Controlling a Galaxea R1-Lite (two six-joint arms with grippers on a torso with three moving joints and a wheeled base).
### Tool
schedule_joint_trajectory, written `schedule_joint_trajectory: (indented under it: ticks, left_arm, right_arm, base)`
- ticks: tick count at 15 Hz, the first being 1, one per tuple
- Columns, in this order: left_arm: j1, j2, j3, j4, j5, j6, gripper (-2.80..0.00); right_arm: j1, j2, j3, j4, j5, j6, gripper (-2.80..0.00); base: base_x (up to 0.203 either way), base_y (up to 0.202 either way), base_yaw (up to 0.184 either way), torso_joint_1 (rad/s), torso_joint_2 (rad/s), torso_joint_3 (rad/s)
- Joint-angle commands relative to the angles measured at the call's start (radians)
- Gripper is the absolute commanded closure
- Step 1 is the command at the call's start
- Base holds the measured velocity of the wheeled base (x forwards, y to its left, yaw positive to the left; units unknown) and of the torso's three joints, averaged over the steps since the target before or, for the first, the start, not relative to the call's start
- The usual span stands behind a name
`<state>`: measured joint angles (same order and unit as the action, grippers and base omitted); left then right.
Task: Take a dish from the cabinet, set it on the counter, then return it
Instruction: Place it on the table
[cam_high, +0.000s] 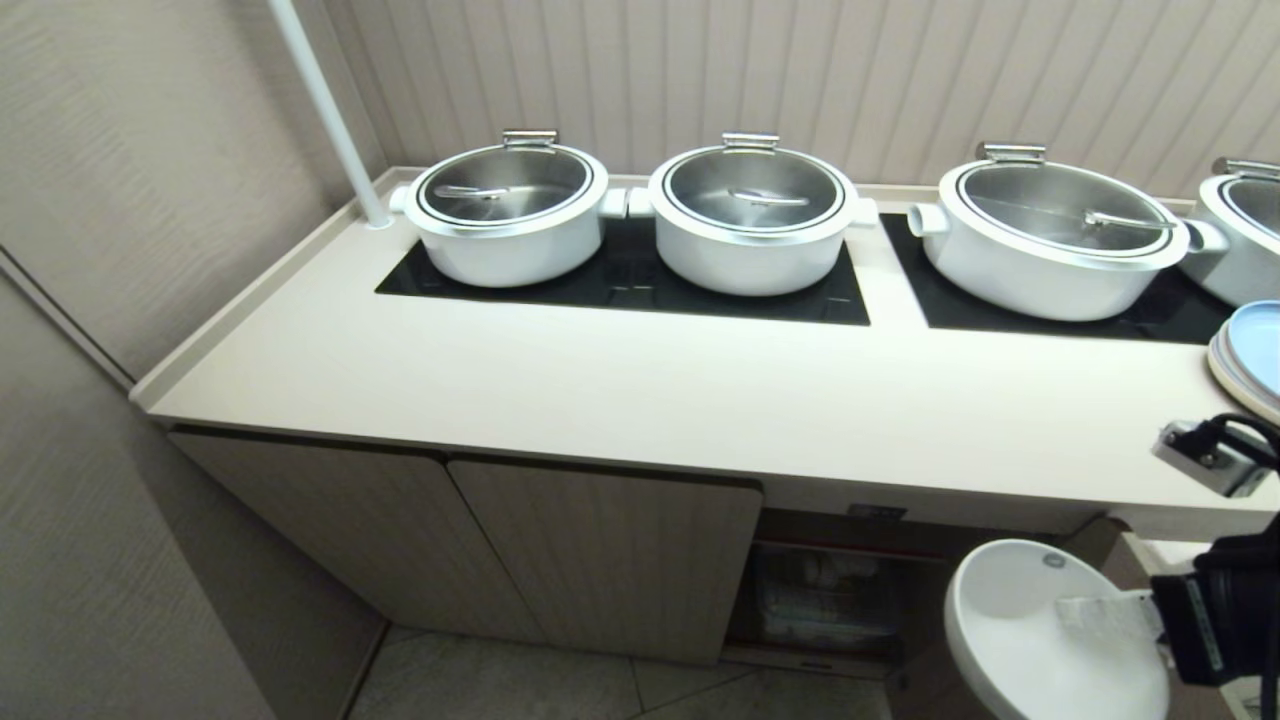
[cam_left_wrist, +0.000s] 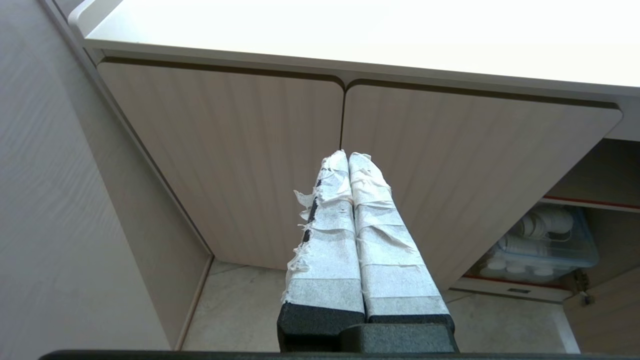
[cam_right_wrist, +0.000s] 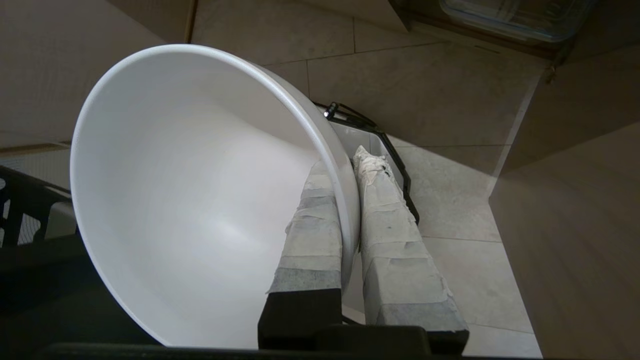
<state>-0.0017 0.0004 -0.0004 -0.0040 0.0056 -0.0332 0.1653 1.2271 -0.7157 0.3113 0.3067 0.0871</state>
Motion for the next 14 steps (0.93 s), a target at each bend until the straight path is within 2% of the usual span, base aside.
schedule_joint_trajectory:
  ticks: [1, 6, 14]
  left_arm:
    - [0.000, 0.000, -0.001, -0.001, 0.000, -0.001, 0.00]
    - [0.000, 0.000, -0.001, -0.001, 0.001, -0.001, 0.00]
    - [0.000, 0.000, 0.000, -0.001, 0.001, -0.001, 0.00]
  right_arm:
    - [0.000, 0.099, -0.061, 0.001, 0.002, 0.019, 0.00]
    - [0.000, 0.207, -0.154, 0.006, 0.000, 0.029, 0.00]
    - [-0.020, 0.456, -0.387, -0.002, -0.079, 0.069, 0.00]
  base:
    - [0.000, 0.000, 0.000, 0.000, 0.00, 0.000]
    - [0.000, 0.000, 0.000, 0.000, 0.00, 0.000]
    - [0.000, 0.000, 0.000, 0.000, 0.00, 0.000]
